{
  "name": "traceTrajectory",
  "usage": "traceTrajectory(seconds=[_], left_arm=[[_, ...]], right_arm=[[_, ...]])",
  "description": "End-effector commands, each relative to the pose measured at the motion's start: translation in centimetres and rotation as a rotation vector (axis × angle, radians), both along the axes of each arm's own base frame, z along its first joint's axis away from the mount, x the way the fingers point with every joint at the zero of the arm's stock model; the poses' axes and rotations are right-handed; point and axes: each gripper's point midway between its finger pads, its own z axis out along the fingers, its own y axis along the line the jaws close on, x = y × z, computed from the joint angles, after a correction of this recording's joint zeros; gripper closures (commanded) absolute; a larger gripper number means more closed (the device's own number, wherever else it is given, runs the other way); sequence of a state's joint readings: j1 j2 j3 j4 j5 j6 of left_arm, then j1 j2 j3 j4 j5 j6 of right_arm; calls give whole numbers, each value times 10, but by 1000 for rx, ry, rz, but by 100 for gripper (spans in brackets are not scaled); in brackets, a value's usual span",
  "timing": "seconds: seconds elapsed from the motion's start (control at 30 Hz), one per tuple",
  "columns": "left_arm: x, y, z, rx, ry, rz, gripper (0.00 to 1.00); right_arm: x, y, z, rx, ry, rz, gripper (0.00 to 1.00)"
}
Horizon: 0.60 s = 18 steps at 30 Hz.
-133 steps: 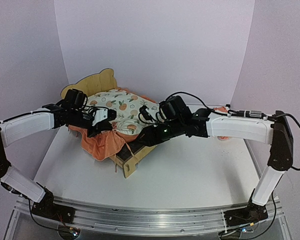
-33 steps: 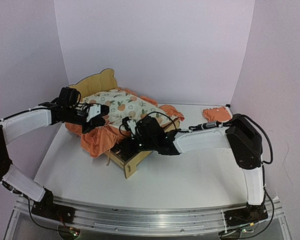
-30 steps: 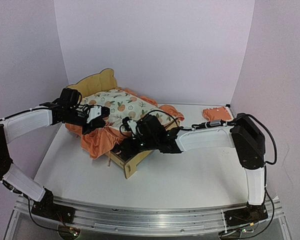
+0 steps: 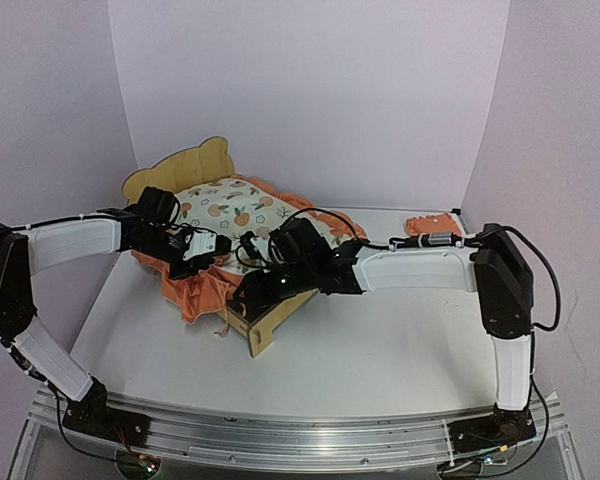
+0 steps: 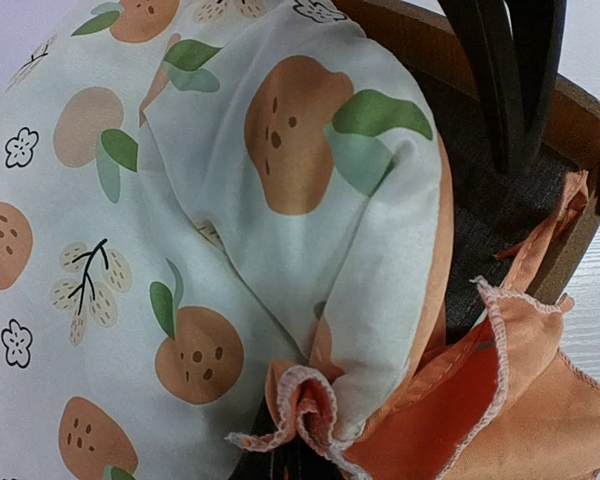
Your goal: Set up the pet bed
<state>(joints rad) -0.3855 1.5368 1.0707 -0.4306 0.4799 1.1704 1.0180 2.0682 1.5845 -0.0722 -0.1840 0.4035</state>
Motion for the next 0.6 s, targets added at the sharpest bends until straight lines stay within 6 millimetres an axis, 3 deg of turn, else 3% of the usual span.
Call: traceTrajectory(seconds=[0.0, 0.2, 0.3, 0.57], left_arm=[[4, -1, 14, -14, -2, 10, 100], [1, -4, 18, -36, 19, 10, 100], [0, -7, 26, -66, 42, 15, 100], [1, -11, 38, -120, 95, 57, 100]], right_arm=[[-2, 10, -4, -8, 31, 12, 70], [5, 15, -9, -22, 17, 3, 100], [7, 15, -15, -37, 6, 0, 100], [40, 29, -35, -72, -83, -87, 100]])
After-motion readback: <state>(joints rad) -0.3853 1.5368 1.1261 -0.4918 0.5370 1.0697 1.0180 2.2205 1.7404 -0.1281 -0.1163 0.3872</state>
